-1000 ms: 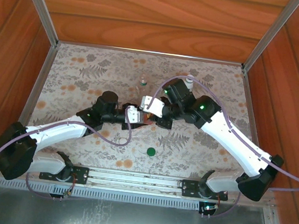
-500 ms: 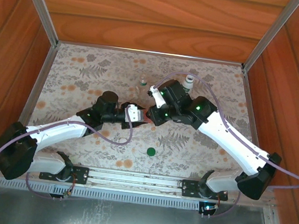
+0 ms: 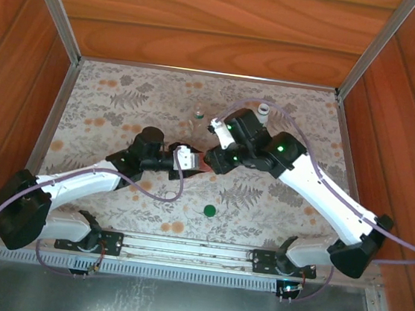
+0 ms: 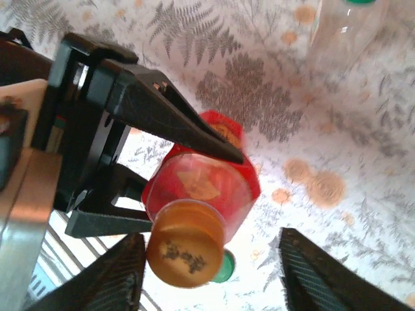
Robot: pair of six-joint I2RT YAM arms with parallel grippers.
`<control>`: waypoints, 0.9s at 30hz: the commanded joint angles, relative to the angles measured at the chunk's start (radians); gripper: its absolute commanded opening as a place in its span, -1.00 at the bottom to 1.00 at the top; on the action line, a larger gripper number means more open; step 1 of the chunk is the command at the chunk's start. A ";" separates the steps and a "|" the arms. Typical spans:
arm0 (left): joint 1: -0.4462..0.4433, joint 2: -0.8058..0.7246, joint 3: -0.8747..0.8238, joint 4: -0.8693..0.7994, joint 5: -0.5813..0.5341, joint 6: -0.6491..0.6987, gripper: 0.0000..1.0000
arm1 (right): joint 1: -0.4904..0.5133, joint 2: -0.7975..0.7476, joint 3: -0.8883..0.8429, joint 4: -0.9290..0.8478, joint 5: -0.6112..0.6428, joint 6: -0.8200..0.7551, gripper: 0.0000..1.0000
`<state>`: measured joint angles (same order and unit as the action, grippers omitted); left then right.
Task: Screw on the bottle caps
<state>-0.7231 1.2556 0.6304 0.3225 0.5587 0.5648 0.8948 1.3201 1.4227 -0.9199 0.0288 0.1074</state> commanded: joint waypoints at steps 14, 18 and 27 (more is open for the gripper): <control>0.140 0.014 -0.031 0.247 0.192 -0.404 0.05 | -0.010 -0.257 -0.376 0.685 -0.042 -0.148 0.41; 0.141 0.025 -0.024 0.251 0.203 -0.414 0.05 | -0.010 -0.207 -0.404 0.796 -0.034 -0.096 0.35; 0.141 0.018 -0.023 0.251 0.189 -0.421 0.05 | -0.010 -0.086 -0.380 0.841 -0.125 -0.032 -0.13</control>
<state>-0.5900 1.2774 0.5983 0.5400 0.7353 0.1596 0.8894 1.2205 1.0256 -0.1253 -0.0540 0.0391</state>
